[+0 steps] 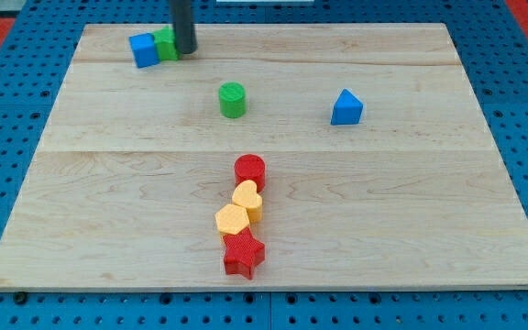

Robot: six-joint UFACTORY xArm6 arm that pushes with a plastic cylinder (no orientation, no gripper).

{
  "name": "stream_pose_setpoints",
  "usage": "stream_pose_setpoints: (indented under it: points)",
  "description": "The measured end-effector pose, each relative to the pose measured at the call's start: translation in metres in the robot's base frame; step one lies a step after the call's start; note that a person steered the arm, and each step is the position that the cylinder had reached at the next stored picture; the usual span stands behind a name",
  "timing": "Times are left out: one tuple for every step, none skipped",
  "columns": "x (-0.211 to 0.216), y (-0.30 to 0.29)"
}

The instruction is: Place the green circle at the bottom of the blue cube

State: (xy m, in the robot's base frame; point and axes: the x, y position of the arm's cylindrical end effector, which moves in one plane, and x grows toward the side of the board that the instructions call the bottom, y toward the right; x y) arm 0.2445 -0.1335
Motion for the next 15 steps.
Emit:
stream_pose_setpoints:
  points:
    - [0.008,0.017]
    - [0.078,0.073]
    - [0.085,0.165]
    - [0.121,0.178]
    - [0.141,0.143]
    - [0.109,0.079]
    - [0.110,0.040]
    - [0.138,0.038]
    - [0.099,-0.004]
    - [0.064,-0.008]
    - [0.069,0.017]
    - [0.040,0.133]
    - [0.043,0.256]
    - [0.093,0.322]
    - [0.123,0.278]
